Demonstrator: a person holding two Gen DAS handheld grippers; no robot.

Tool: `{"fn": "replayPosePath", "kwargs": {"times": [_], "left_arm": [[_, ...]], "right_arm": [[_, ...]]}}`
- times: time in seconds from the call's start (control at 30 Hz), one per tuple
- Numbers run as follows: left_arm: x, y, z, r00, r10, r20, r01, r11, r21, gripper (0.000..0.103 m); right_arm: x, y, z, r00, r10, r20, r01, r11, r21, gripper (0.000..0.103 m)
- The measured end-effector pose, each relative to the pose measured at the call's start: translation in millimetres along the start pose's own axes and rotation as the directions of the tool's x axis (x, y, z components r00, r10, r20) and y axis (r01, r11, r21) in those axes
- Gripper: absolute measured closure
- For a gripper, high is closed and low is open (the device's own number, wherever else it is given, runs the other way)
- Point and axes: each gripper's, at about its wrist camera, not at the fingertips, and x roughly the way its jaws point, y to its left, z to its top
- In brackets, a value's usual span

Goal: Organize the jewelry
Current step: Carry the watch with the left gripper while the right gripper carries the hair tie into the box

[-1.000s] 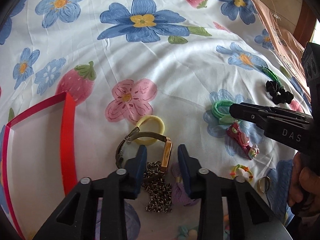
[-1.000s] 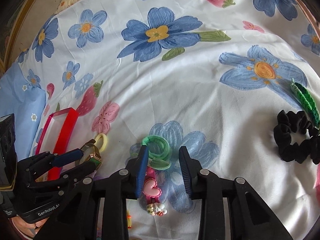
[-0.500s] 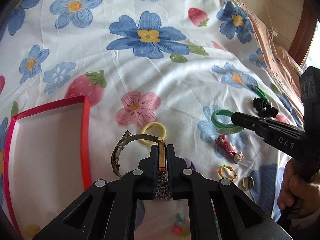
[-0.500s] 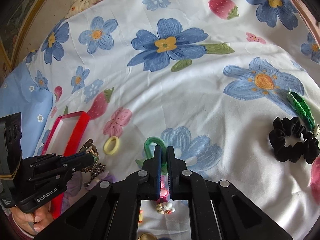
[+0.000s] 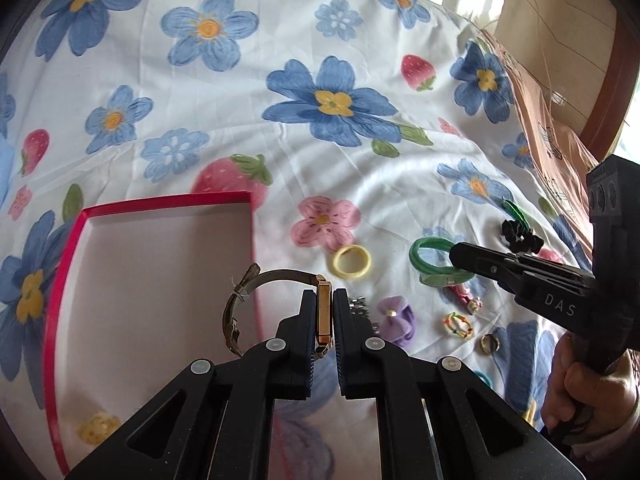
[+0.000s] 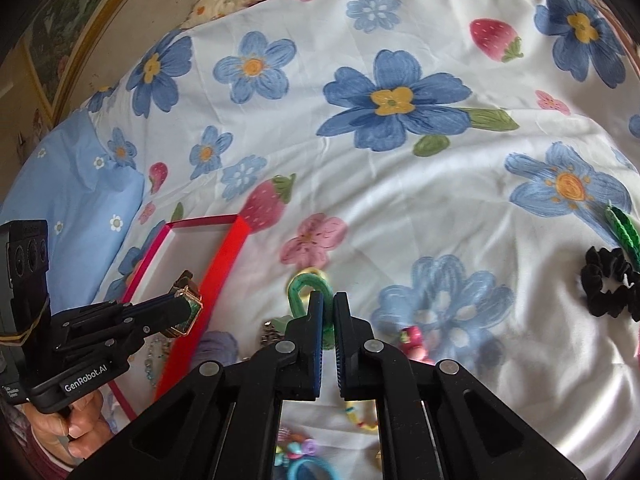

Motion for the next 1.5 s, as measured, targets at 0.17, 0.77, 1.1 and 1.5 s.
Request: {"fn": "replayPosePath", "kwargs": {"times": [0.17,0.77,1.1,1.5], "left_arm": [[-15.6,26.2,-5.2,0.999,0.031,0.006,-0.031,0.999,-0.04,0.096],[-22.8,93.6,-0.6,0.991,0.135,0.005,-0.133,0.981,-0.139,0.096],[18.5,127.8,21.5,0.983,0.181,-0.044,-0.185,0.971,-0.149,0.096],[68.1,148.7,34.7,0.975,0.193,-0.109,-0.208,0.966,-0.155,0.095]], "right_arm": [[9.9,27.2,1.9,0.999,0.037,-0.012,-0.038,0.999,-0.034,0.099],[63.3,105.9,17.4,0.989,0.135,-0.064,-0.142,0.983,-0.119,0.098],[117.3,130.8,34.3,0.984,0.145,-0.107,-0.158,0.979,-0.129,0.099],[164.7,139.2,33.7,0.978,0.101,-0.182,-0.131,0.978,-0.162,0.098]]}}
